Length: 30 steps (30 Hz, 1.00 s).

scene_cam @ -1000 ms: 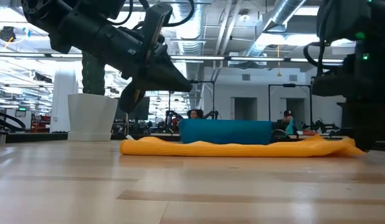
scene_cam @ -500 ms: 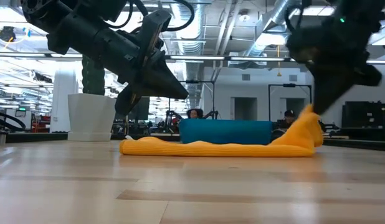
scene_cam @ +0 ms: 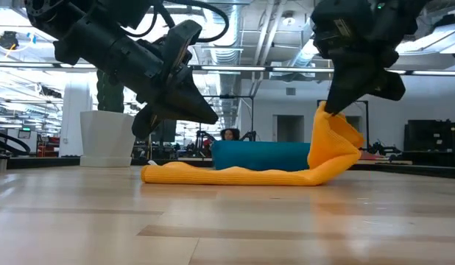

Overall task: Fold microfiber towels
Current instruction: Fold the orange microfiber cloth

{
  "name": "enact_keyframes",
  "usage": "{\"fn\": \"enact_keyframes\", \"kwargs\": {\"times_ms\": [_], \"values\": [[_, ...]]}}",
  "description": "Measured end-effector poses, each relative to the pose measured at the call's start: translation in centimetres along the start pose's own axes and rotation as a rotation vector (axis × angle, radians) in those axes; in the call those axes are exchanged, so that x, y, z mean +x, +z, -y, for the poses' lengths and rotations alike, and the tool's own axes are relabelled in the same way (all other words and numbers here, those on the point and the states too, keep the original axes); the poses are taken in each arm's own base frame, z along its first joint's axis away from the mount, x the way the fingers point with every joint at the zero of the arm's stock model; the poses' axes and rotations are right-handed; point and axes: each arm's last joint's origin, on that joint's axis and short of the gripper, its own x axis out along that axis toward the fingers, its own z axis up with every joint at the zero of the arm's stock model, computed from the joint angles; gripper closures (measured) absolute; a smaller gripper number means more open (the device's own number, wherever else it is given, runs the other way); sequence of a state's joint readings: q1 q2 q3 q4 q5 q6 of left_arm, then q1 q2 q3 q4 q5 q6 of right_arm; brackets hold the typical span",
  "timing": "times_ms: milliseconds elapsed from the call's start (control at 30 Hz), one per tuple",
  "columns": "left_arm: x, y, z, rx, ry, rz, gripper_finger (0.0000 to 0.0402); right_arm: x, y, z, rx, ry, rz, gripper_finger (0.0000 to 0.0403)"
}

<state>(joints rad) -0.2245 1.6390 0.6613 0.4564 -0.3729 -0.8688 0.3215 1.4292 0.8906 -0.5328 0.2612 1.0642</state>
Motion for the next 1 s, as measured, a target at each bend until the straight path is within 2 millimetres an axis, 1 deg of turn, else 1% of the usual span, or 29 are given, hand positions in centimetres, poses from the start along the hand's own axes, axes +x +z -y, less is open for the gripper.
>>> {"fn": "enact_keyframes", "kwargs": {"times_ms": [67, 167, 233, 333, 400, 533, 600, 667, 733, 800, 900, 1000], "values": [[0.0, 0.0, 0.0, 0.000, 0.001, 0.000, 0.0401, 0.3, 0.0, 0.0, 0.000, -0.004, -0.001, 0.0388], [0.0, 0.0, 0.0, -0.001, 0.005, 0.006, 0.0401, 1.3, -0.3, -0.2, -0.031, -0.005, -0.039, 0.0383], [0.0, 0.0, 0.0, -0.001, 0.005, 0.007, 0.0401, 2.5, -0.6, -1.0, -0.065, 0.040, -0.066, 0.0383], [0.0, 0.0, 0.0, -0.009, 0.006, 0.006, 0.0401, 4.2, -1.5, -1.1, -0.105, -0.006, -0.117, 0.0384], [0.0, 0.0, -0.1, -0.008, 0.007, 0.002, 0.0401, 4.9, -1.5, -1.5, -0.114, -0.018, -0.125, 0.0382], [0.0, 0.0, -0.1, -0.008, 0.007, 0.001, 0.0401, 5.8, -1.2, -2.5, -0.168, -0.008, -0.136, 0.0374], [0.0, 0.0, -0.1, -0.009, 0.008, 0.003, 0.0401, 5.7, -1.0, -2.8, -0.202, -0.009, -0.142, 0.0374], [0.0, 0.0, -0.1, -0.008, 0.009, 0.002, 0.0401, 5.9, -0.4, -3.8, -0.213, 0.019, -0.118, 0.0377], [0.0, 0.0, -0.1, -0.008, 0.009, 0.003, 0.0401, 5.9, -0.2, -3.6, -0.229, -0.019, -0.121, 0.0378], [0.0, -0.1, -0.1, -0.005, 0.015, -0.003, 0.0401, 6.3, 0.2, -4.0, -0.235, -0.013, -0.109, 0.0375], [0.0, -0.1, -0.2, -0.004, 0.021, -0.007, 0.0401, 6.6, 0.4, -3.7, -0.245, -0.034, -0.133, 0.0363], [0.0, -0.2, -0.3, -0.001, 0.032, -0.017, 0.0401, 7.5, 0.3, -4.2, -0.267, 0.003, -0.151, 0.0347]]}}
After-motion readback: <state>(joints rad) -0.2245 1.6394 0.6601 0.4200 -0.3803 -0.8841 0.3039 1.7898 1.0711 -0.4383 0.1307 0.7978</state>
